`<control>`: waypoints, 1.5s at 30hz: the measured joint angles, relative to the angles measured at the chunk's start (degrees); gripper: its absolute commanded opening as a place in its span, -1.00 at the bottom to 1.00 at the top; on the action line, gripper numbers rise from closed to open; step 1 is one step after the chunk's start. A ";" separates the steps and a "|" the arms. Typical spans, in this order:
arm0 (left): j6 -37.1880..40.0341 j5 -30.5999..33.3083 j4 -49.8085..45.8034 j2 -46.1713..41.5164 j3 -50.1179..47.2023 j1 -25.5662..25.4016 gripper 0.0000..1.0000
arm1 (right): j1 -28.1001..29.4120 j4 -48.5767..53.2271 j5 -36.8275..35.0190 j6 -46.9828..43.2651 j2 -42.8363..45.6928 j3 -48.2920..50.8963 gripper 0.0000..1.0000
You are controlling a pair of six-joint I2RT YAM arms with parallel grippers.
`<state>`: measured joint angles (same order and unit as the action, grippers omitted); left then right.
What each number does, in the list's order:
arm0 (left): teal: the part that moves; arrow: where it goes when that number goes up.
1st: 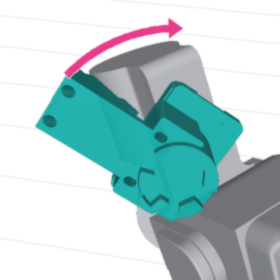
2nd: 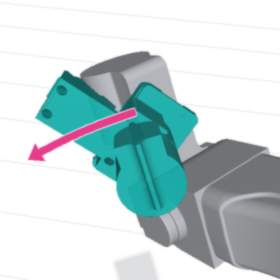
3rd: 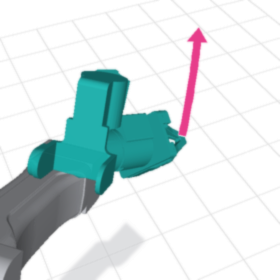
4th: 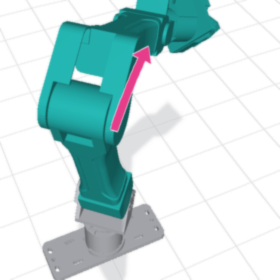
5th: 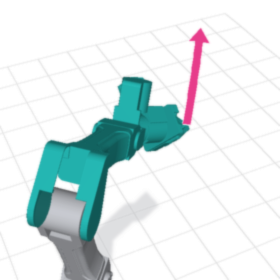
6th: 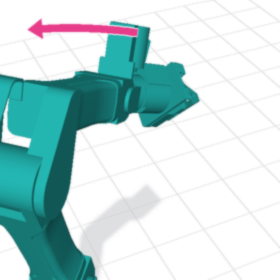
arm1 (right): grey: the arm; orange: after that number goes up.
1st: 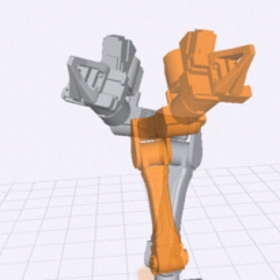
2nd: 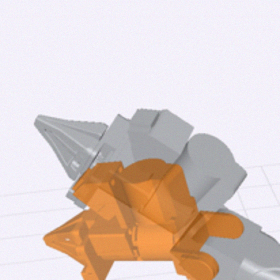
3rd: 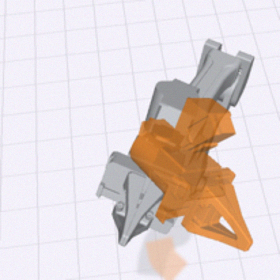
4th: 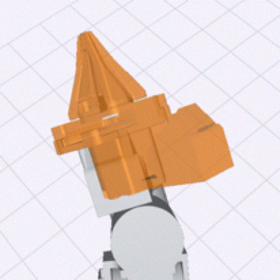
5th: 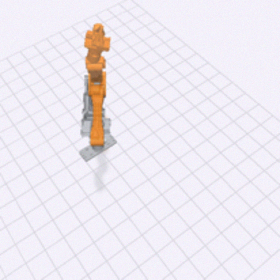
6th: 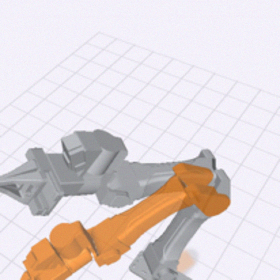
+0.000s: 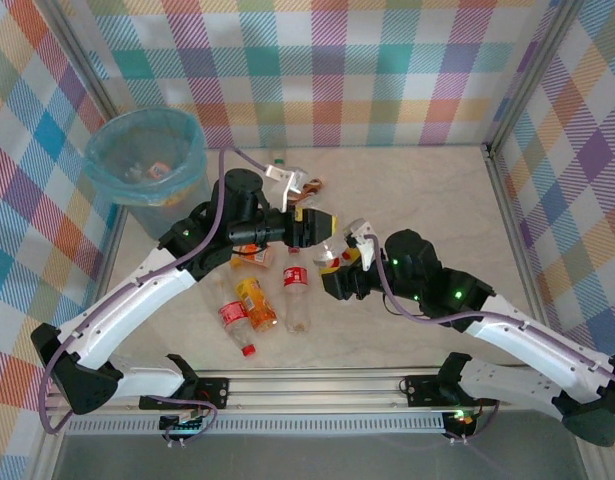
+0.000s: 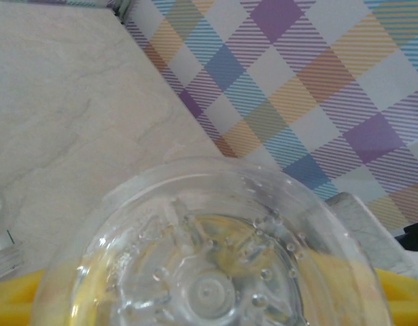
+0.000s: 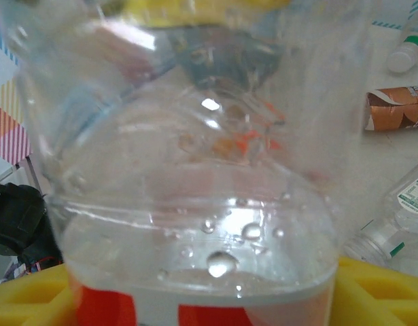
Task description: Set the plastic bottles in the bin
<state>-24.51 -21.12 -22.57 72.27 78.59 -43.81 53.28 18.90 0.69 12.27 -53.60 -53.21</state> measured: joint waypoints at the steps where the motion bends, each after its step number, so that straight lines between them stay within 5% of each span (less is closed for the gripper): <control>1: -0.11 0.52 -0.22 0.00 0.42 0.00 0.30 | 0.00 0.02 -0.04 -0.22 -0.35 -0.33 0.50; 18: 4.04 18.91 -13.97 -1.27 18.58 5.11 0.15 | 0.00 1.51 0.00 -5.05 -11.96 -22.67 0.75; 30: 9.51 24.85 -20.87 6.93 38.27 27.87 0.12 | 0.00 -6.47 7.41 -7.15 -31.47 -39.78 0.71; 45: 9.51 18.86 -17.75 20.68 47.76 54.49 0.10 | 0.46 -10.75 18.99 -0.76 -57.83 -62.16 0.61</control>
<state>-15.00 -2.26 -40.32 92.95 126.34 10.68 53.74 8.14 19.68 11.51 -111.44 -115.37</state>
